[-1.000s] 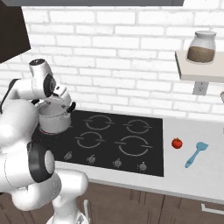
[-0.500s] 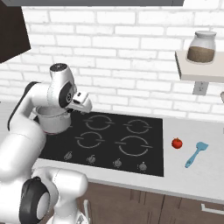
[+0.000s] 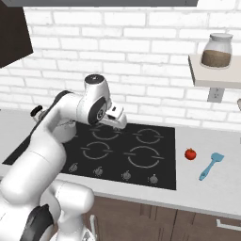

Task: Put the squash and tomato in the pot. Retrieve the spatula and lightly stir the vegetables in the pot.

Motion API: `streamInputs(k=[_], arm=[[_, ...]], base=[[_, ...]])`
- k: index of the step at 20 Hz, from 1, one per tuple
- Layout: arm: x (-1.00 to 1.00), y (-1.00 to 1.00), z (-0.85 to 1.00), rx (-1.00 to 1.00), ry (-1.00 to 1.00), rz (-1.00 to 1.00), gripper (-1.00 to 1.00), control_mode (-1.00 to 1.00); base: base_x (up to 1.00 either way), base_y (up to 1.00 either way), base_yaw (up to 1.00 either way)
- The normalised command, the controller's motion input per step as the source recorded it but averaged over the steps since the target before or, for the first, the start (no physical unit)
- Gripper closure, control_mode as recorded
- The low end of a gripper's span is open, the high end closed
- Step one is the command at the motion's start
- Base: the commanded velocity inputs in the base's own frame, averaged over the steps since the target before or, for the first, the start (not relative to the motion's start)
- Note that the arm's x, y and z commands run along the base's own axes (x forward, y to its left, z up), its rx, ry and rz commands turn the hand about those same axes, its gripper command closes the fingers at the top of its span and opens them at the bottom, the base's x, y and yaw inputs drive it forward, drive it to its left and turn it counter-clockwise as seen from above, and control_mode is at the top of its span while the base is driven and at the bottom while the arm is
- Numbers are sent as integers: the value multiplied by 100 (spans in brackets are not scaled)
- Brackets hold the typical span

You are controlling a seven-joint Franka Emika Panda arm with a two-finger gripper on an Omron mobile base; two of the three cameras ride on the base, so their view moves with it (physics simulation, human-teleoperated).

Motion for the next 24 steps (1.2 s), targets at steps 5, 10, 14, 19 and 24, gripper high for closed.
streamInputs(k=[5, 10, 14, 19, 24], arm=[[-4, -100, 0, 0, 0, -7, -100, -100], [-1, -100, 0, 0, 0, -12, -100, -100], [0, -99, 0, 0, 0, -13, -100, -100], [0, -84, 0, 0, 0, -17, -100, -100], [1, -52, -19, -1, -1, -14, -100, -100]], base=[[0, 0, 0], [0, 0, 0], [0, 0, 0], [0, 0, 0], [0, 0, 0]])
